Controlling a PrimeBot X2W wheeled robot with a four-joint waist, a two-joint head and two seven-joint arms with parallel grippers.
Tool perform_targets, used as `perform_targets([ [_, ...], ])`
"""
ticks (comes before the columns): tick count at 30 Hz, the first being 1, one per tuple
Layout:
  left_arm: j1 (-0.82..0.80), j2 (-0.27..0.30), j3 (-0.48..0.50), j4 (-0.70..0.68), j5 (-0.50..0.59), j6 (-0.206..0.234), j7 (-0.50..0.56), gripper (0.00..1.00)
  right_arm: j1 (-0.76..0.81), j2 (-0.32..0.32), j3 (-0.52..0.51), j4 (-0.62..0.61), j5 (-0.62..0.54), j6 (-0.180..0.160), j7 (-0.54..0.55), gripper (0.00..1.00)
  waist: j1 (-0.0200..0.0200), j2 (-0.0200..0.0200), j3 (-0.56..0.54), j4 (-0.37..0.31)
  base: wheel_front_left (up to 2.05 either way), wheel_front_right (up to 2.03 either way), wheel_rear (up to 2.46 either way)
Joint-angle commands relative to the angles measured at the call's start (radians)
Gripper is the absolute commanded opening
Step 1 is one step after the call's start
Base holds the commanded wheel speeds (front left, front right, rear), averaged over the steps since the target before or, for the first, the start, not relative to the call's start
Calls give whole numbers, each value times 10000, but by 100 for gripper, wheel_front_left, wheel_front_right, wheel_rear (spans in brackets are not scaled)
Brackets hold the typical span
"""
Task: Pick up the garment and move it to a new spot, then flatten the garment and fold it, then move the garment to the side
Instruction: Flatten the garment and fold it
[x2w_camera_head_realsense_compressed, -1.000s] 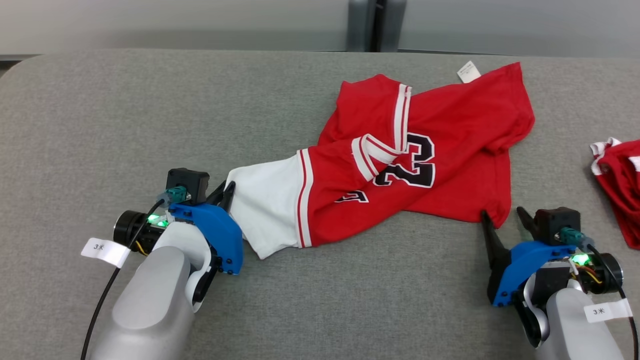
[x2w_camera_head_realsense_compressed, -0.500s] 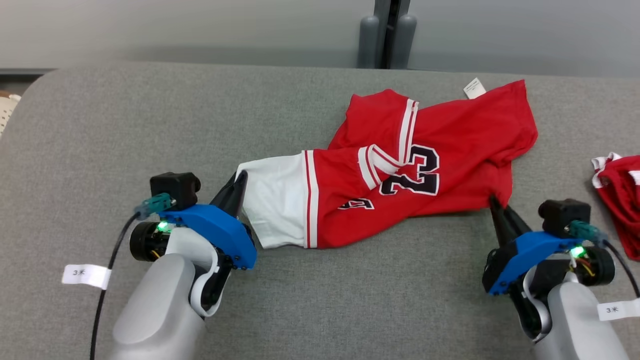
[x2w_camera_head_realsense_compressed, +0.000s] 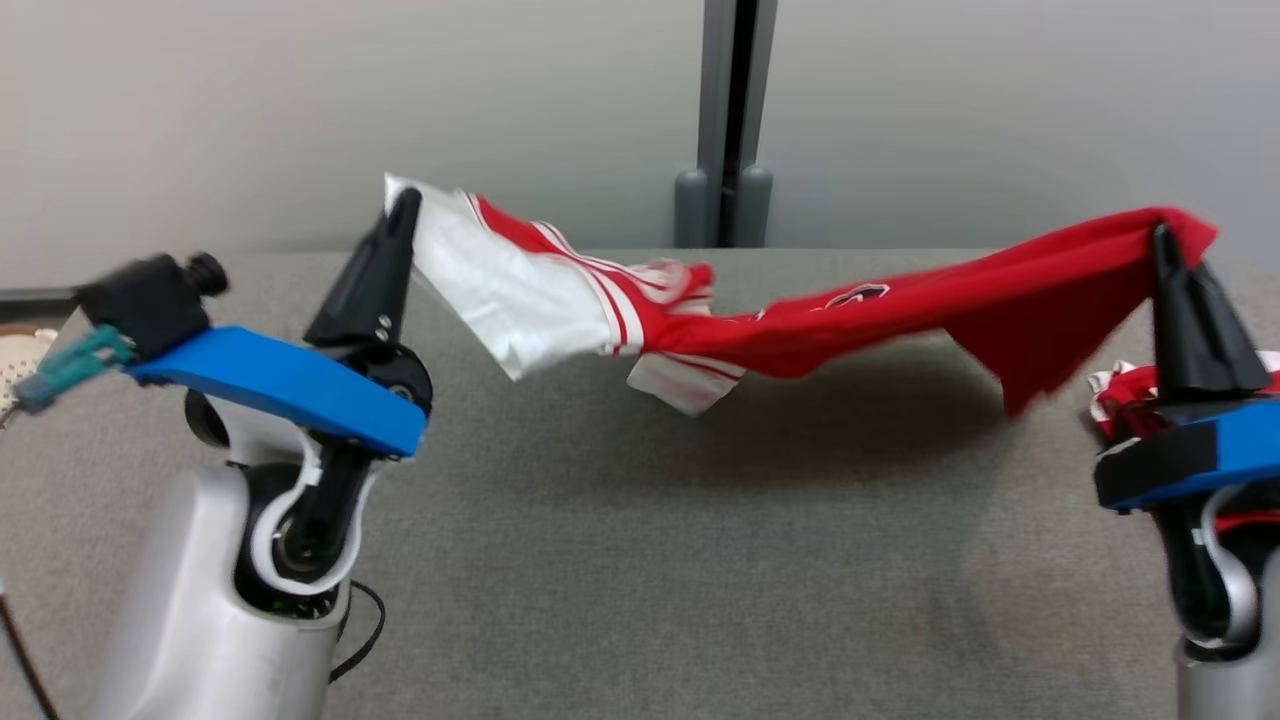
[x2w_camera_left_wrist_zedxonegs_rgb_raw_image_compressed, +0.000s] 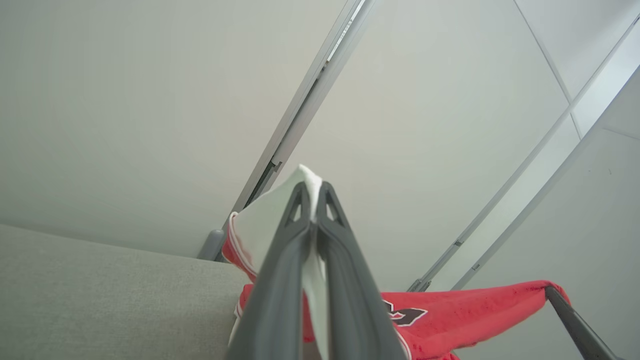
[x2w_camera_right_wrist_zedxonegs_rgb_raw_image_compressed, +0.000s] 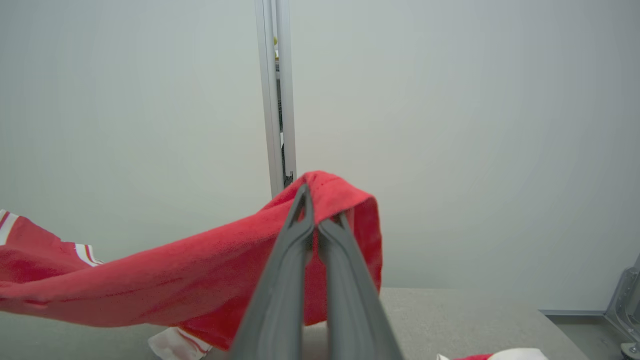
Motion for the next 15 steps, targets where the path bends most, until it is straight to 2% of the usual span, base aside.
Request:
perform_targets([
  [1, 141, -15, 207, -758, -296, 215, 199, 0, 212, -17, -81, -603, 28, 3, 216, 0, 2, -1, -329, -260, 0, 0, 0],
  [9, -422, 158, 1031, -4813, -1108, 1570, 1242, 0, 219, -135, -459, -3699, 137, 4, 1477, 0, 2, -1, -615, -522, 0, 0, 0],
  [12, -938, 451, 955, -5699, -1050, 1827, 1797, 0, 149, -310, -641, -4361, 200, 4, 1883, 0, 2, -1, -570, -565, 0, 0, 0],
  [15, -1572, 861, 812, -5801, -755, 2006, 2366, 0, 215, -635, -616, -4482, 161, 4, 2344, 0, 2, -1, -440, -537, 0, 0, 0],
])
